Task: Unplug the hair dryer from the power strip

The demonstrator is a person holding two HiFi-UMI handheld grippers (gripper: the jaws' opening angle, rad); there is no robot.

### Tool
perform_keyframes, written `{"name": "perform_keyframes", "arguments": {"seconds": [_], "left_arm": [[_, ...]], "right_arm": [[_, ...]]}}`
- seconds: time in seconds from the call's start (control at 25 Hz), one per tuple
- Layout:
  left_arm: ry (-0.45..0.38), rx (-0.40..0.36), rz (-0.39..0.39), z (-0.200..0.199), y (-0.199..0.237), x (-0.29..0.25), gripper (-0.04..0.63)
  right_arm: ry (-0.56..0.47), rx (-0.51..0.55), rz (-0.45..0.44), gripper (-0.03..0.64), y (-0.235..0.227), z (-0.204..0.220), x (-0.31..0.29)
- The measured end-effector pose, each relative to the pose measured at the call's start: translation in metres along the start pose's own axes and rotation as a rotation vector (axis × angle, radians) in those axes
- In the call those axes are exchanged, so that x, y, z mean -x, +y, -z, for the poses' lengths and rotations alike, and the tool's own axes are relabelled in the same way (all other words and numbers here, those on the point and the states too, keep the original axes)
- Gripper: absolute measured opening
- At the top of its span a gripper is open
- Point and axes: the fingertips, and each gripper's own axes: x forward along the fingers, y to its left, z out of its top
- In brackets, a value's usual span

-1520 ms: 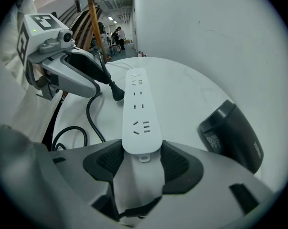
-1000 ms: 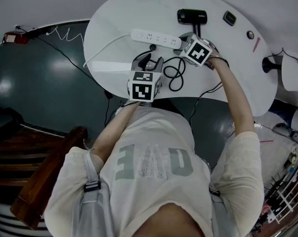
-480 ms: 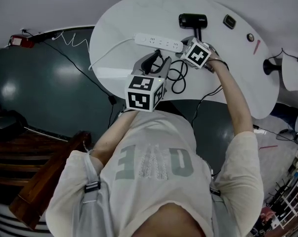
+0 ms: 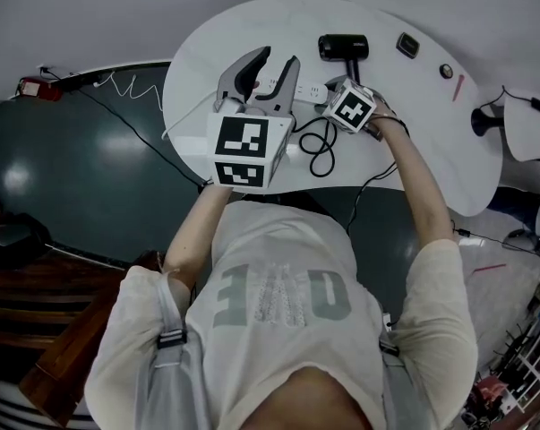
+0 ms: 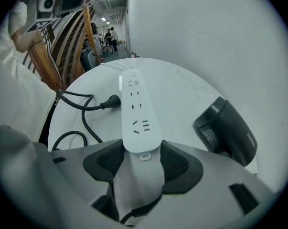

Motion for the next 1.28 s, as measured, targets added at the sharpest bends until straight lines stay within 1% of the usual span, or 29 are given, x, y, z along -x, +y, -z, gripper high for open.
{"name": "perform_keyframes", "arguments": {"seconds": [0.04,0.12,0.16,0.2,0.32,0.56,0.72,0.8,0.88,0.96,1.0,1.04,1.12,1.16,1.2,1.28], "left_arm": [[-0.026,-0.015,-0.011,-0.007,0.001,0.001,0.156],[-0.075,-0.021,-0.045,-0.017,0.006,0.004,0.09],[-0.092,-0.019,-0.058,-0.02,0.008,0.005,0.047],[-0.1,-0.016,-0.062,-0.02,0.009,0.006,0.022],[-0.095,0.009,-0.044,-0.018,0.009,0.006,0.012],[-0.086,0.02,-0.044,-0.014,0.008,0.007,0.012],[-0.074,0.031,-0.045,-0.011,0.011,0.008,0.012],[-0.076,0.034,-0.049,-0.011,0.013,0.008,0.012],[-0.086,0.039,-0.054,-0.013,0.016,0.008,0.012],[-0.096,0.043,-0.056,-0.017,0.018,0.007,0.012],[-0.1,0.037,-0.058,-0.019,0.018,0.007,0.012],[-0.103,0.025,-0.059,-0.021,0.017,0.007,0.012],[-0.116,-0.008,-0.055,-0.027,0.013,0.008,0.012],[-0.127,-0.022,-0.048,-0.031,0.009,0.009,0.012],[-0.139,-0.032,-0.04,-0.035,0.005,0.009,0.012],[-0.164,-0.044,-0.024,-0.044,-0.002,0.012,0.012]], "right_arm": [[-0.004,0.002,0.012,0.252,-0.002,0.0,0.0],[-0.015,0.004,0.023,0.252,-0.002,-0.001,-0.001],[-0.018,0.006,0.029,0.252,-0.002,-0.001,-0.002],[-0.019,0.009,0.038,0.252,-0.003,0.0,-0.002],[-0.015,0.004,0.057,0.25,-0.004,0.002,0.001],[-0.023,0.013,0.069,0.25,-0.005,0.003,0.002],[-0.025,0.017,0.052,0.252,-0.002,0.002,0.003],[-0.037,0.003,0.031,0.252,0.0,-0.001,0.009],[-0.07,-0.031,0.039,0.252,-0.006,-0.007,0.019],[-0.131,-0.081,0.078,0.252,-0.02,-0.018,0.035],[-0.182,-0.114,0.107,0.252,-0.028,-0.027,0.048],[-0.251,-0.15,0.143,0.252,-0.036,-0.04,0.064],[-0.431,-0.226,0.234,0.252,-0.048,-0.068,0.108],[-0.524,-0.258,0.294,0.252,-0.053,-0.081,0.133],[-0.607,-0.282,0.373,0.252,-0.057,-0.091,0.161],[-0.738,-0.301,0.589,0.25,-0.061,-0.104,0.217]]}}
